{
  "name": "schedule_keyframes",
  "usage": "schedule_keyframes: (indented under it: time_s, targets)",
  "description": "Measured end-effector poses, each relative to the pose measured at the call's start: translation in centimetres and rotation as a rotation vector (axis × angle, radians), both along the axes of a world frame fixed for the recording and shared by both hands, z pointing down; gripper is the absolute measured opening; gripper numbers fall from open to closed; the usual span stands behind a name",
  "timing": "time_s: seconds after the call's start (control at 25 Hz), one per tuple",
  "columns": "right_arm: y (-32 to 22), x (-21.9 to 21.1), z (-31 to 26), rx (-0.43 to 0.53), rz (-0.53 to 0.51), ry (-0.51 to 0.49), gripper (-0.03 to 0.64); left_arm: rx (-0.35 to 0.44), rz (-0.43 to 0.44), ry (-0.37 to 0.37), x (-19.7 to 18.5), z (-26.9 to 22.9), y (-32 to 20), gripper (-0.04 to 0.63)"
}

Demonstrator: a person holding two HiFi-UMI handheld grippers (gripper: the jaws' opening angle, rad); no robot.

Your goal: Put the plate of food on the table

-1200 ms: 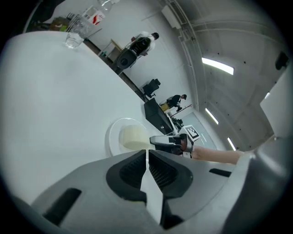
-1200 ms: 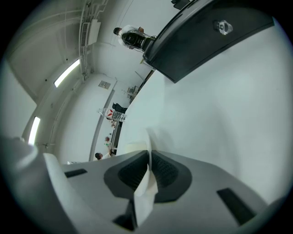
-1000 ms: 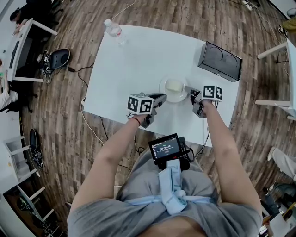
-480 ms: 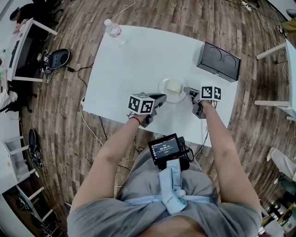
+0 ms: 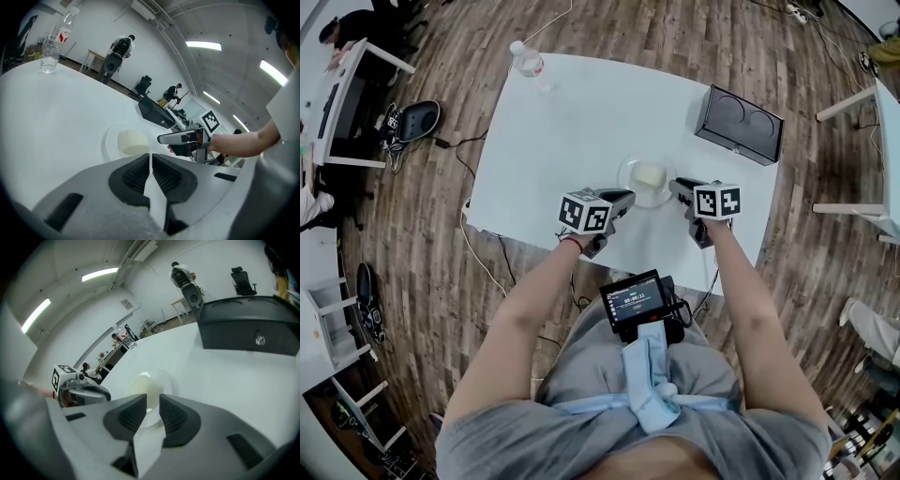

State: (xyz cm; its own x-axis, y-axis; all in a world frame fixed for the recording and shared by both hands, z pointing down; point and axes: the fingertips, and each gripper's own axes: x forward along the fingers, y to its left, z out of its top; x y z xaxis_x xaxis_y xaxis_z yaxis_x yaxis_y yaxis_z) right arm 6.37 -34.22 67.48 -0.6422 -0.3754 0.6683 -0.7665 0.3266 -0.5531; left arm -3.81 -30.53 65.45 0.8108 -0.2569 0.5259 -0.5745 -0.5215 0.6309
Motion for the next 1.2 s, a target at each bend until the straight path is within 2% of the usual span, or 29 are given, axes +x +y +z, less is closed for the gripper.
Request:
schedule_keyframes:
  time_s: [0.16,0.4,0.68,0.92,1.2]
  targets:
    - [0.7,-1.4,-1.8,0.111,-0.072,0.017,0.081,0.035,0.005,-0.001,0.0,-0.5,0.1,0.029]
    - [1.8,-2.2,-3.8,0.211,-0.109,0.024,0.080,0.088,-0.024,0.012,-0.2,-1.6,-0.1,0.029]
    - [3.5,-2.3,-5.4,0.293,-0.120,0.038,0.072,0.129,-0.027,0.037,-0.5,-2.6,0.5,0.029]
    - [4.8,-2.0,-7.1,0.380,-0.090,0.025,0.066,0.211,-0.019,0.063,-0.8,-4.1,1.3,0.029]
    - [7.2,-1.9,-9.4,0.476,-0.106,0.040,0.063,0.289,-0.014,0.061,-1.5,-5.7,3.1,0.029]
